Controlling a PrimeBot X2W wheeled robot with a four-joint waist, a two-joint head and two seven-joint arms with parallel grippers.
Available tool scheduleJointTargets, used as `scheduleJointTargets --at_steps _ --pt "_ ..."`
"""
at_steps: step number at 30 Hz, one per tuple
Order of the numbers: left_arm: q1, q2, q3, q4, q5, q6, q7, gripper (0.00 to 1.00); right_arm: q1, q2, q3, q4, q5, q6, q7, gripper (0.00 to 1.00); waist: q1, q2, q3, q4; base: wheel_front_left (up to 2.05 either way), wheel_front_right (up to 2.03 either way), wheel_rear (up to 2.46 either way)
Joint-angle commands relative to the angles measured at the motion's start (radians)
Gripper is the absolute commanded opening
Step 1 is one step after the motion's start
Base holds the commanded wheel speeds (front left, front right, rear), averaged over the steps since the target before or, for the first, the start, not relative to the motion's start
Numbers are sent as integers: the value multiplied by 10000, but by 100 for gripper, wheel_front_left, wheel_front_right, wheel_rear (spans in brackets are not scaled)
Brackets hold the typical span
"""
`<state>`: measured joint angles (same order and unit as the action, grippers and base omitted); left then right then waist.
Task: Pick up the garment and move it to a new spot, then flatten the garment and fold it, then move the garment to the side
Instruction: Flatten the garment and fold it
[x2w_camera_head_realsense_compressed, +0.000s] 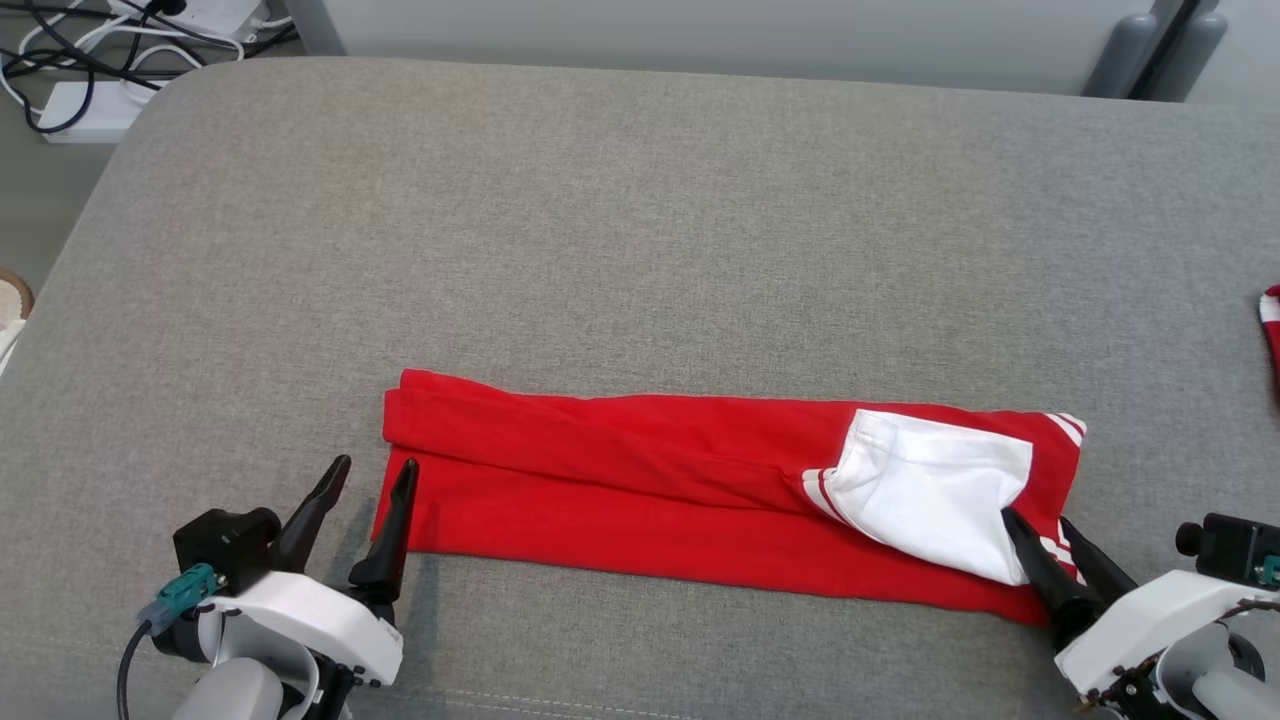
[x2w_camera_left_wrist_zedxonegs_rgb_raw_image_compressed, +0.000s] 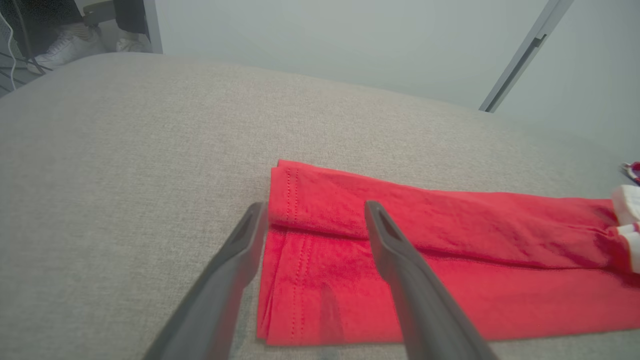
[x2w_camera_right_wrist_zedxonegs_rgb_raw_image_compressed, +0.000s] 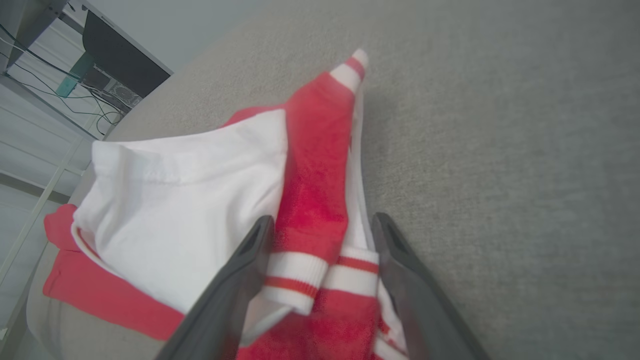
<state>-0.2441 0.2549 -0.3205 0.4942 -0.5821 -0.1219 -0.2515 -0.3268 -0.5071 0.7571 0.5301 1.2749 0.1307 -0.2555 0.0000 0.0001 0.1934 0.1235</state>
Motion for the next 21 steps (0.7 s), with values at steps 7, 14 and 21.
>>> scheduleJointTargets --at_steps 7,14,21 --pt "-291 21 604 -327 457 -82 -102 100 -258 1 741 88 716 0 406 44 0 -1 128 246 0 0 0" --pt "-154 -28 598 -551 421 -86 -103 100 -482 -389 1017 11 1121 0 403 0 0 -1 184 275 0 0 0" --pt "-98 -50 641 -678 380 -87 -103 100 -724 -1135 557 416 1168 0 74 0 0 -1 220 181 0 0 0"
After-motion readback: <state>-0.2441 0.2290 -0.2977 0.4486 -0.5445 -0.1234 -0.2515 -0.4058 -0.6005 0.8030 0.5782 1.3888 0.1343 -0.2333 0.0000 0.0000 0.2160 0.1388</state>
